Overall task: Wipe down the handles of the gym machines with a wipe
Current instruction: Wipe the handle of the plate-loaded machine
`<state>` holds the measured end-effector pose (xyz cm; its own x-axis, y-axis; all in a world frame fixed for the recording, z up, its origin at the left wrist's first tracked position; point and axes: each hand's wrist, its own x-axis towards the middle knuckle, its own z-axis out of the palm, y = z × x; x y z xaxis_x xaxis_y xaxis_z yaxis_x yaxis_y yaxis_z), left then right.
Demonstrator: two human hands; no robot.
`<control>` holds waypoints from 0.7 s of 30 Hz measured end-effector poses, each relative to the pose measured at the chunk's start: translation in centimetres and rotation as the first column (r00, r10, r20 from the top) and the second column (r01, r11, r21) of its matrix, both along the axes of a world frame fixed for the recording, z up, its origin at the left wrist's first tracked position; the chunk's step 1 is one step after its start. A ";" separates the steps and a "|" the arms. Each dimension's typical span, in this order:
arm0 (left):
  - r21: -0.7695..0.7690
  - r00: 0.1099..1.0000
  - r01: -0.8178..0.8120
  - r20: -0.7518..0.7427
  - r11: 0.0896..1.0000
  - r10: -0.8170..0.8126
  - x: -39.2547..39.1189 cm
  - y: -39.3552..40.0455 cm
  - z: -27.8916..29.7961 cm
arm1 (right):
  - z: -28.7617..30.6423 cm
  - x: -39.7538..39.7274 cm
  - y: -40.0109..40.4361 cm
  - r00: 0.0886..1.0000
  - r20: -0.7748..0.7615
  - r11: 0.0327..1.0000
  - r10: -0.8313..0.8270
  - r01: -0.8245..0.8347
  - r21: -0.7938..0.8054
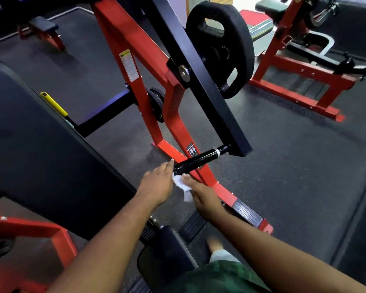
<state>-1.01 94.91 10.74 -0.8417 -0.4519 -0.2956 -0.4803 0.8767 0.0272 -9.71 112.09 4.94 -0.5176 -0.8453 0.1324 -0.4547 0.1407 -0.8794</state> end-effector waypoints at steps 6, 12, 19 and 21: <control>0.064 0.997 -0.037 0.068 0.997 0.033 -1.5 0.4 -0.2 | -0.1 -7.4 -0.4 0.697 0.241 0.724 -0.675 0.688 0.040; 0.046 0.995 -0.025 0.095 0.999 0.020 -1.7 0.3 0.1 | -0.5 -2.2 -5.2 0.783 0.258 0.819 -0.566 0.570 0.068; 0.122 0.999 0.001 -0.044 0.993 0.005 -0.3 -0.5 -0.8 | 0.1 2.3 -3.8 0.940 0.247 0.952 -0.237 0.276 -0.135; 0.096 0.999 -0.003 -0.043 0.995 0.007 -0.4 -0.2 -0.8 | 0.5 -0.3 -2.6 0.906 0.275 0.920 -0.322 0.368 -0.137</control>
<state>-1.36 94.66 9.99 -0.8524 -0.4272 -0.3015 -0.4810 0.8667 0.1320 -10.00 109.46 5.45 -0.8077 -0.5810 0.0998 -0.1767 0.0771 -0.9812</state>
